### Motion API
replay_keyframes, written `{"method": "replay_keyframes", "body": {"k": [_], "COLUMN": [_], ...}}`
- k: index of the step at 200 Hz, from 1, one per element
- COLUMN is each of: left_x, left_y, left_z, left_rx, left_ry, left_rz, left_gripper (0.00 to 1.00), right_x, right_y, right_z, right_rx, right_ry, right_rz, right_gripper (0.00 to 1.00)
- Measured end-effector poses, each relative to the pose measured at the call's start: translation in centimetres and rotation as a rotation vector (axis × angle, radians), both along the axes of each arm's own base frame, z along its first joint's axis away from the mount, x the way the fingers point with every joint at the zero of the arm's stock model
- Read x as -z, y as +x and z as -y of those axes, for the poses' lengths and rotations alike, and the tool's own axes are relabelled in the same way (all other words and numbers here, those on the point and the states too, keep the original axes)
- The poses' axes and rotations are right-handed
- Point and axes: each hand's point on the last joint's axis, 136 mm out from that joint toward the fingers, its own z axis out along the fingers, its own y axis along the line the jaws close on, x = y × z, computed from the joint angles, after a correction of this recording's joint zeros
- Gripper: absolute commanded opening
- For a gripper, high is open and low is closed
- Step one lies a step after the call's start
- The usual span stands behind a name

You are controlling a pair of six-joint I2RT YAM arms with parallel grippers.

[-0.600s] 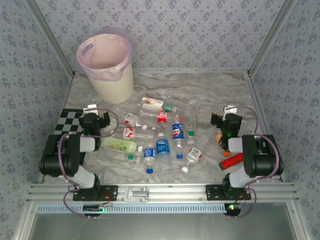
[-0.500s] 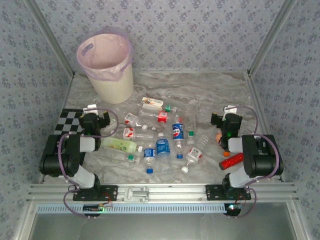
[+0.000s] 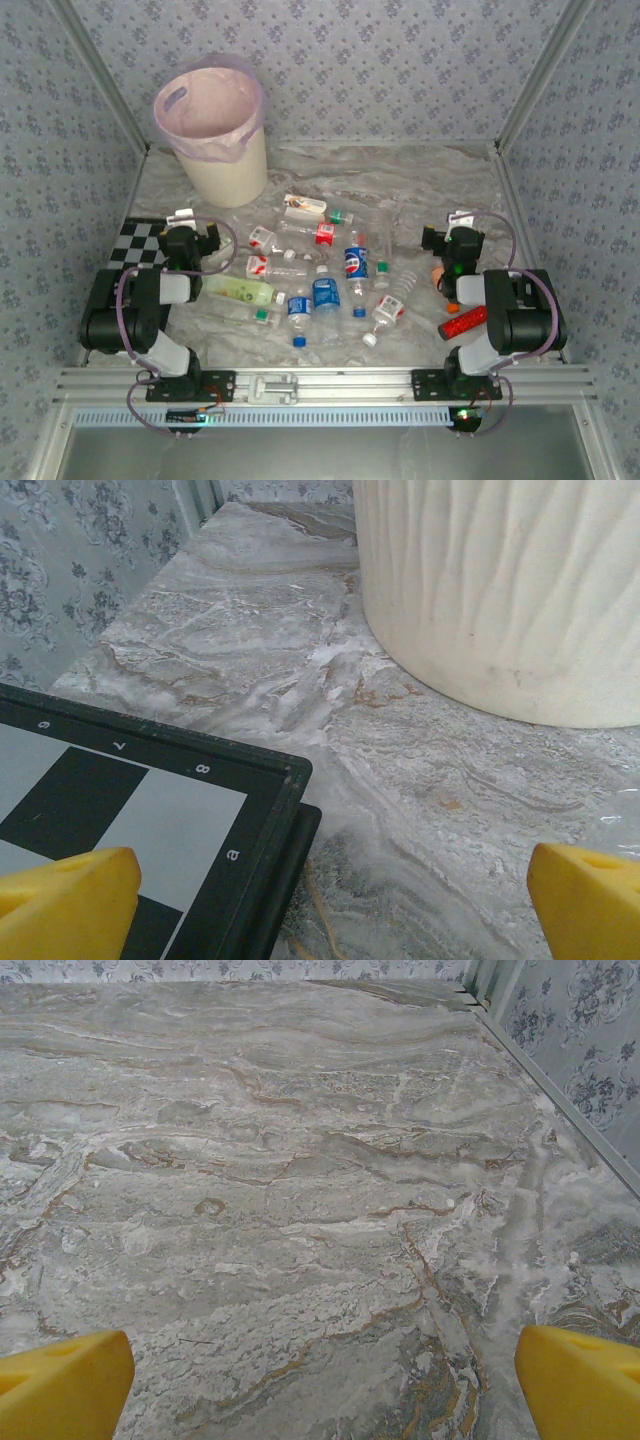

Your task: Put the plastic bottles in the bin

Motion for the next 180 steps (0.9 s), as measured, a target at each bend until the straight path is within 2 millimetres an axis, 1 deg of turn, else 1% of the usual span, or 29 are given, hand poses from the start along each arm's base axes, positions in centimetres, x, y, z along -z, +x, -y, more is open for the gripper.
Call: {"method": "replay_keyframes", "body": {"k": [70, 91, 101, 107, 114, 119, 121, 126, 128, 137, 145, 153, 159, 166, 173, 180], "left_x": [0.0, 0.1, -0.3, -1.1, -2.5, -4.0, -4.3, -6.1, -6.4, -9.4, -12.0, -14.2, -15.5, -16.7, -17.2, -17.5], "left_y": [0.0, -0.1, -0.2, -0.3, -0.4, -0.5, -0.6, -0.8, -0.9, -1.5, -2.2, -3.0, -3.7, -4.7, -5.6, -6.5], "left_z": [0.0, 0.3, 0.5, 0.8, 1.2, 1.5, 1.6, 2.0, 2.0, 2.6, 3.4, 4.2, 5.0, 6.2, 7.3, 8.3], "left_rx": [0.006, 0.022, 0.027, 0.030, 0.033, 0.033, 0.031, 0.029, 0.028, 0.016, 0.011, 0.009, 0.021, 0.045, 0.073, 0.100], "left_ry": [-0.005, -0.007, 0.001, 0.005, 0.007, 0.003, 0.003, -0.012, -0.012, -0.043, -0.074, -0.102, -0.125, -0.150, -0.176, -0.198], "left_rz": [0.000, -0.016, -0.040, -0.044, -0.033, -0.016, -0.011, 0.014, 0.017, 0.058, 0.096, 0.127, 0.142, 0.150, 0.143, 0.125], "left_gripper": [0.99, 0.99, 0.99, 0.99, 0.99, 0.99, 0.99, 0.99, 0.99, 0.99, 0.99, 0.99, 0.99, 0.98, 0.99, 0.98], "right_x": [0.0, 0.0, 0.1, -0.3, -1.4, -2.6, -3.3, -5.0, -5.7, -9.2, -12.0, -14.1, -15.1, -15.5, -15.1, -14.1], "right_y": [0.0, 0.0, -0.1, -0.1, 0.1, 0.3, 0.4, 0.6, 0.7, 0.8, 0.5, -0.1, -0.7, -1.6, -2.4, -3.5], "right_z": [-0.1, -0.2, -0.1, -0.1, 0.0, 0.1, 0.1, 0.1, 0.1, 0.1, 0.1, 0.0, -0.1, -0.3, -0.6, -0.9], "right_rx": [-0.006, -0.009, -0.008, -0.003, 0.007, 0.017, 0.020, 0.030, 0.034, 0.054, 0.072, 0.089, 0.096, 0.104, 0.109, 0.115], "right_ry": [0.003, 0.005, 0.005, 0.006, 0.013, 0.024, 0.027, 0.038, 0.044, 0.072, 0.102, 0.132, 0.154, 0.174, 0.191, 0.205], "right_rz": [0.000, -0.006, -0.042, -0.068, -0.083, -0.088, -0.084, -0.074, -0.071, -0.042, -0.020, -0.017, -0.029, -0.060, -0.109, -0.178], "right_gripper": [1.00, 1.00, 1.00, 1.00, 1.00, 1.00, 1.00, 1.00, 1.00, 1.00, 1.00, 1.00, 1.00, 1.00, 1.00, 0.99]}}
